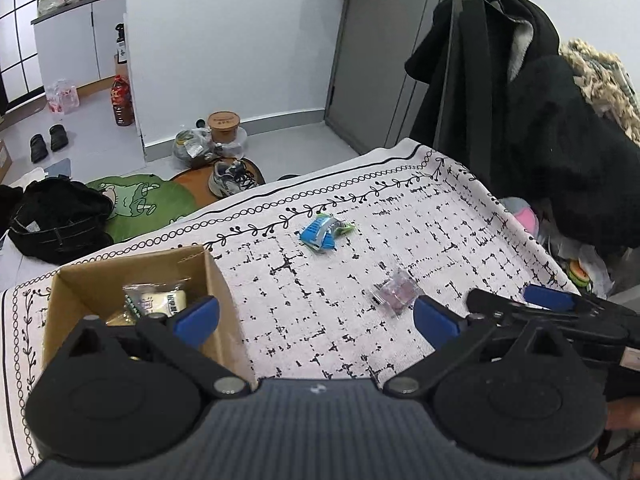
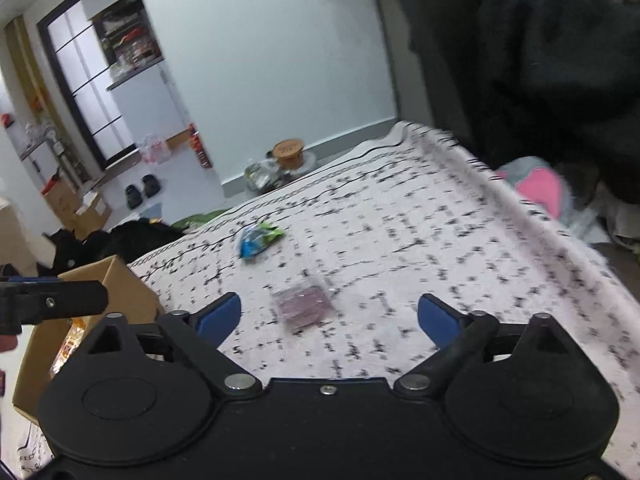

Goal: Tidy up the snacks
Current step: 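Move both tools back over the remaining candies on the cloth, then grasp the pink wrapped candy with the right tool while the left tool grasps the blue-green candy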

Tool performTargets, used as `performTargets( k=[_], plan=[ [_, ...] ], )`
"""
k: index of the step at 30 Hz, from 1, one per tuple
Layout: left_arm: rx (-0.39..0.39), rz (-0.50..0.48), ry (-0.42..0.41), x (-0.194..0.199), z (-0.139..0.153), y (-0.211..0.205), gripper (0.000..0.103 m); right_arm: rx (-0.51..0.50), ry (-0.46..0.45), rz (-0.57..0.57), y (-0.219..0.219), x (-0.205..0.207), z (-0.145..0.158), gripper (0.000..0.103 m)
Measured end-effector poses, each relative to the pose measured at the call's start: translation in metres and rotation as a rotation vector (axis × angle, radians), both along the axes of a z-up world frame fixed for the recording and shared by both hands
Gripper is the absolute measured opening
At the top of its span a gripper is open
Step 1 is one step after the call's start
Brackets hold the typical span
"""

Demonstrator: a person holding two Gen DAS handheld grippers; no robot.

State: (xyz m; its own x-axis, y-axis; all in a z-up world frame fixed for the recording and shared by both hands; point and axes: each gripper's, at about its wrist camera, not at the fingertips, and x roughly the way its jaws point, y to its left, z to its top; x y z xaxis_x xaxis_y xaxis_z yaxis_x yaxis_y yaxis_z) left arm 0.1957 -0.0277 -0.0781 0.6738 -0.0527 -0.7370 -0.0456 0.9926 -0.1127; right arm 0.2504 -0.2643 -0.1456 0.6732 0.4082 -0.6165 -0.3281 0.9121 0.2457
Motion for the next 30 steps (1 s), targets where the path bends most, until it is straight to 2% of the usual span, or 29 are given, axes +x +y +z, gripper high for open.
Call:
performTargets(
  k=[7,15,19,21,23,26,30],
  plan=[
    [0.023,0.002,-0.001,0.02,-0.004,0.0,0.102,-0.051,0.002,0.076,0.032,0.021,-0.01,0.086],
    [0.041,-0.016,0.015,0.05,-0.016,0.002,0.1,-0.073,0.044,0.096,0.043,0.04,-0.025,0.084],
    [0.058,-0.035,0.048,0.065,-0.027,-0.002,0.096,-0.062,0.073,0.114,0.049,0.053,-0.034,0.081],
    [0.059,-0.041,0.064,0.073,-0.031,-0.002,0.095,-0.078,0.077,0.125,0.052,0.057,-0.04,0.076],
    [0.057,-0.046,0.072,0.08,-0.035,-0.003,0.094,-0.108,0.087,0.142,0.057,0.059,-0.046,0.056],
    [0.062,-0.049,0.083,0.09,-0.039,-0.003,0.094,-0.118,0.093,0.16,0.056,0.061,-0.053,0.043],
    [0.054,-0.037,0.104,0.107,-0.046,-0.002,0.094,-0.049,0.097,0.148,0.048,0.069,-0.048,0.037]
  ],
)
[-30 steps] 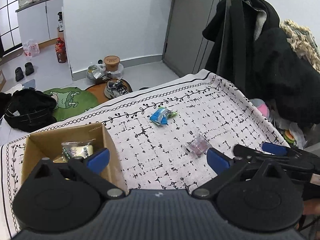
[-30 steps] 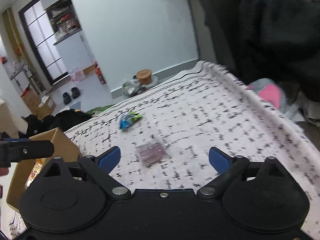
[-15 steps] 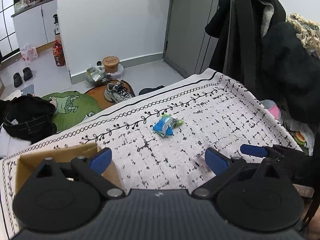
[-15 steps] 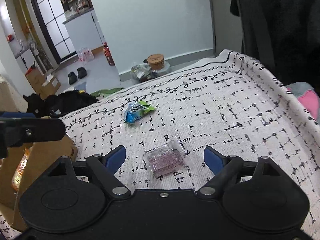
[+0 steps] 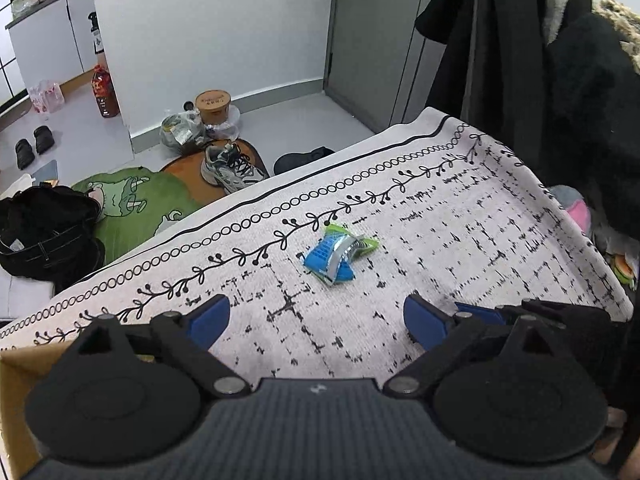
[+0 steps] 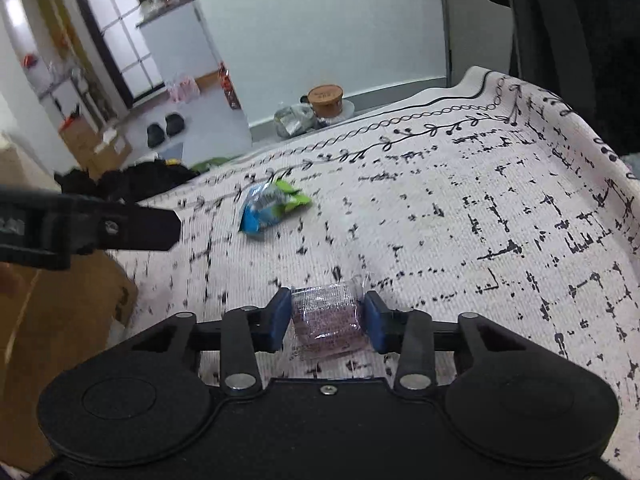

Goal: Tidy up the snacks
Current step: 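Grasp the pink wrapped candy with the right tool while the left tool grasps the blue-green candy, then lift both candies and carry them over the cardboard box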

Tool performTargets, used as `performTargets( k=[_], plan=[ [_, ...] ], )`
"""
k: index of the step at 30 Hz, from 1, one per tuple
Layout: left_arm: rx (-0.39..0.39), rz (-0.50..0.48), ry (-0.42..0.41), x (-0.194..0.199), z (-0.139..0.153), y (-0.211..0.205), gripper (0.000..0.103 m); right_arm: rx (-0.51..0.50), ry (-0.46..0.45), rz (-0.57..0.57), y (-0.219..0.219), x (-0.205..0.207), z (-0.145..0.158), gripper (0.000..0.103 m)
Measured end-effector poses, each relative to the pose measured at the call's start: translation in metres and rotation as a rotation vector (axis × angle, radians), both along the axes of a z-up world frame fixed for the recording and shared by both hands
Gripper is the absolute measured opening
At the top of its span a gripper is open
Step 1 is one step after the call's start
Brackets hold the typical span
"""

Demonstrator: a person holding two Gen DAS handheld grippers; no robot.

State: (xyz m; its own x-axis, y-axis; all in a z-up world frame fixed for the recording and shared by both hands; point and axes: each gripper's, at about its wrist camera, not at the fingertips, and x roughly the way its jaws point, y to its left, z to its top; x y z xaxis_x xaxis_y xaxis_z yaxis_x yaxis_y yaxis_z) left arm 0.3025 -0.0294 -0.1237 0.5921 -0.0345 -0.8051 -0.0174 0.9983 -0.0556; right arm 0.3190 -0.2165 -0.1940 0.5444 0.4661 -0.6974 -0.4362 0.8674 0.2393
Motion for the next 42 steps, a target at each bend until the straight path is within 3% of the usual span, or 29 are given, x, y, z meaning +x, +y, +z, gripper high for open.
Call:
performTargets(
  k=[10,22,27,28,29,32,34,35,42],
  plan=[
    [-0.017,-0.017,0.014,0.044,-0.014,-0.009,0.094,0.075,-0.055,-0.1,-0.02,0.025,0.011,0.035],
    [0.01,-0.039,0.062,0.082,-0.039,-0.015,0.094,0.095,-0.003,-0.183,-0.033,0.052,-0.004,0.035],
    [0.038,-0.099,0.117,0.092,-0.053,-0.02,0.093,0.103,0.008,-0.201,-0.03,0.056,-0.003,0.036],
    [0.032,-0.109,0.138,0.094,-0.058,-0.021,0.09,0.102,0.008,-0.202,-0.03,0.057,-0.003,0.036],
    [0.031,-0.117,0.159,0.097,-0.063,-0.021,0.081,0.098,0.01,-0.202,-0.029,0.057,-0.002,0.036],
    [0.035,-0.148,0.161,0.099,-0.069,-0.024,0.071,0.096,0.026,-0.211,-0.029,0.059,-0.001,0.036],
    [0.028,-0.177,0.164,0.098,-0.067,-0.027,0.052,0.11,0.044,-0.227,-0.029,0.061,0.002,0.036],
    [0.026,-0.185,0.168,0.097,-0.065,-0.029,0.037,0.117,0.049,-0.233,-0.029,0.062,0.002,0.036],
    [-0.022,-0.118,0.185,0.102,-0.042,-0.018,0.032,0.116,0.038,-0.253,-0.02,0.069,0.012,0.035]
  ],
)
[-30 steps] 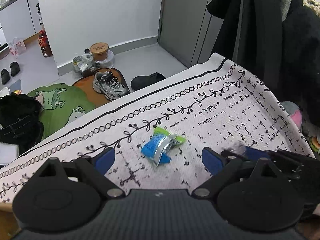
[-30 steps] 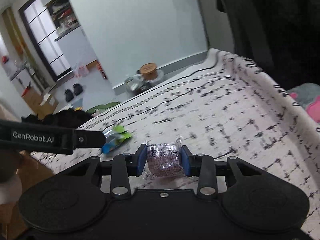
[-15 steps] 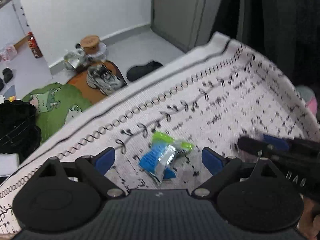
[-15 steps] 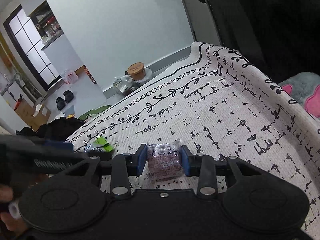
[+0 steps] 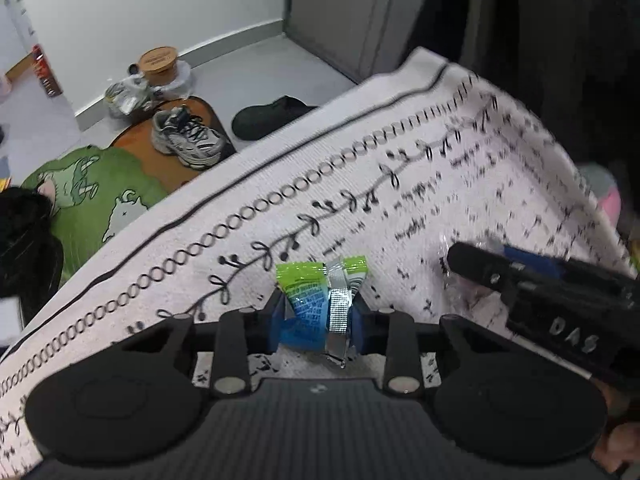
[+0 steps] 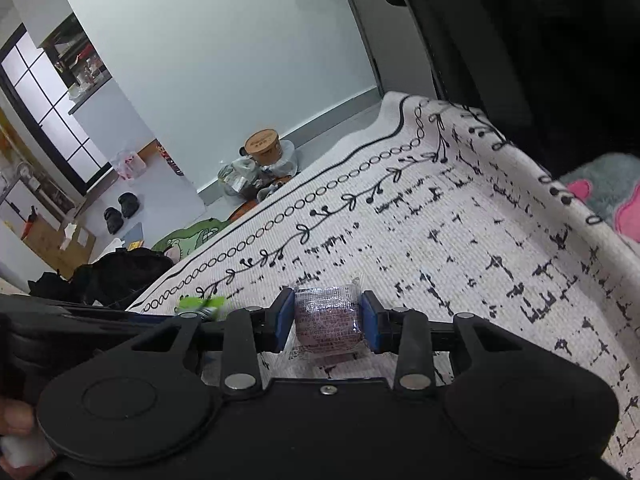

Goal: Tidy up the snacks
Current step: 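Lift both candies and carry them over the cardboard box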

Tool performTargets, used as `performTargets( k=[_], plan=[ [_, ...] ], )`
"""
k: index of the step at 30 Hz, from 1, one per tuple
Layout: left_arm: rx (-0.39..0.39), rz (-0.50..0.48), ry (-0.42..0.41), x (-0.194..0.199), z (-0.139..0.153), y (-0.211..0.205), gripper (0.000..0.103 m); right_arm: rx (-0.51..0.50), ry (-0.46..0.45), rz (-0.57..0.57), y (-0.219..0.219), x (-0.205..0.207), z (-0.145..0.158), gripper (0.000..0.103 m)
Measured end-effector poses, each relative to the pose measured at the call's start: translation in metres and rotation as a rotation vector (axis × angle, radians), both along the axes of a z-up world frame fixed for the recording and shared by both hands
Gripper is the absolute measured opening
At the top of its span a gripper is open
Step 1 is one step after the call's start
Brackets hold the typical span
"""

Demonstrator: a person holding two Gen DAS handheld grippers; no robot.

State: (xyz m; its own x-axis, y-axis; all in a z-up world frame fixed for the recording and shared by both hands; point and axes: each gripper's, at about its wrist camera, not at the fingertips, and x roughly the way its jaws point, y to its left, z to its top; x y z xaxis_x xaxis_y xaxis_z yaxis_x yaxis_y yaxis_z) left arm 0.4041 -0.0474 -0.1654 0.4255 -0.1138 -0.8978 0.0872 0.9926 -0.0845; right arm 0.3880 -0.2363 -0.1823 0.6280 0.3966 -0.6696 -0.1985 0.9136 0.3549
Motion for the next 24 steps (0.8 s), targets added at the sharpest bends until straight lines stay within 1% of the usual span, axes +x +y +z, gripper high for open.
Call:
performTargets(
  k=[5,12,18,21,24],
  plan=[
    [0.017,0.039,-0.019,-0.011,0.029,0.01,0.032,0.002,-0.024,0.011,0.005,-0.004,0.01,0.035],
    [0.024,0.063,-0.092,-0.032,0.058,0.026,0.032,-0.006,-0.078,0.044,0.004,-0.027,0.028,0.035],
    [0.016,0.115,-0.131,-0.063,0.076,0.039,0.032,-0.022,-0.117,0.086,0.015,-0.049,0.045,0.035],
    [0.021,0.138,-0.141,-0.083,0.086,0.047,0.032,0.003,-0.114,0.1,0.02,-0.06,0.054,0.035],
    [0.027,0.161,-0.163,-0.102,0.098,0.056,0.032,-0.005,-0.147,0.109,0.027,-0.075,0.064,0.035]
  ],
)
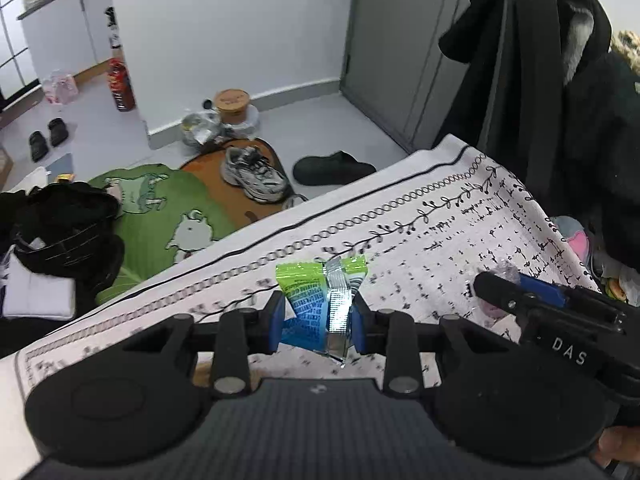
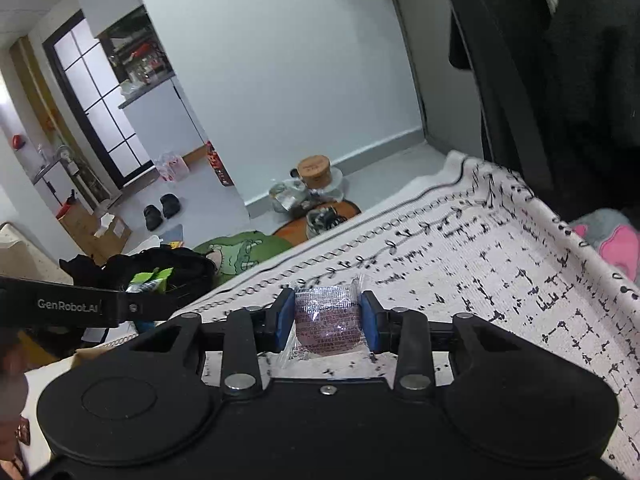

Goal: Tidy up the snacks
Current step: 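Lift both candies and carry them over the cardboard box, then open both tools to drop the candies into the box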

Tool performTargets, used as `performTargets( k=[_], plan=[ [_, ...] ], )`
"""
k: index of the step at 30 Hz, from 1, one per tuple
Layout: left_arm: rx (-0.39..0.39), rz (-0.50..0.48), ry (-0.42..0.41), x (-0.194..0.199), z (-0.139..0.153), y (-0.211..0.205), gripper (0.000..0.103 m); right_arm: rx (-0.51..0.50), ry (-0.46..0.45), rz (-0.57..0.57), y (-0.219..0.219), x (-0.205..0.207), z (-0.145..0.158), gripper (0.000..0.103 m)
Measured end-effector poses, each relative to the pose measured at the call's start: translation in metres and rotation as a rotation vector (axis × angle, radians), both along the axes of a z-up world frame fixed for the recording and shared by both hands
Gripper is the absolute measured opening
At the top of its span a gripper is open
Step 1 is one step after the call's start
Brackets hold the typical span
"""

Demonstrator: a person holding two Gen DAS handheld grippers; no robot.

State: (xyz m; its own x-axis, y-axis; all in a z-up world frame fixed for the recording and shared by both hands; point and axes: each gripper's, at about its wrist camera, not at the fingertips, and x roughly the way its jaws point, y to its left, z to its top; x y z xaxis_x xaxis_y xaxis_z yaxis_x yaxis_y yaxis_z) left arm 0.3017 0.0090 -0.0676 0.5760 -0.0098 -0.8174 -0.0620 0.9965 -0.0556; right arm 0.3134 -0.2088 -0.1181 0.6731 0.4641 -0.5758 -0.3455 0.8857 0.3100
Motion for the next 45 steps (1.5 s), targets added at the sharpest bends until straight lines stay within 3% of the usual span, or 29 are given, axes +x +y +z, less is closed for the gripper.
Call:
performTargets(
  k=[11,22,31,45],
  plan=[
    [-0.012,0.043,-0.063,-0.069,0.027,0.03,0.032,-0.007,-0.07,0.031,0.017,-0.043,0.021,0.035],
    [-0.051,0.053,-0.082,-0.114,0.03,0.061,0.032,-0.024,-0.137,0.053,0.045,-0.078,0.037,0.035],
    [-0.114,0.052,-0.105,-0.131,0.021,0.08,0.032,-0.038,-0.144,0.075,0.072,-0.094,0.036,0.035],
    [-0.216,0.05,-0.071,-0.144,-0.012,0.105,0.033,-0.064,-0.136,0.156,0.115,-0.117,0.016,0.035]
  ],
)
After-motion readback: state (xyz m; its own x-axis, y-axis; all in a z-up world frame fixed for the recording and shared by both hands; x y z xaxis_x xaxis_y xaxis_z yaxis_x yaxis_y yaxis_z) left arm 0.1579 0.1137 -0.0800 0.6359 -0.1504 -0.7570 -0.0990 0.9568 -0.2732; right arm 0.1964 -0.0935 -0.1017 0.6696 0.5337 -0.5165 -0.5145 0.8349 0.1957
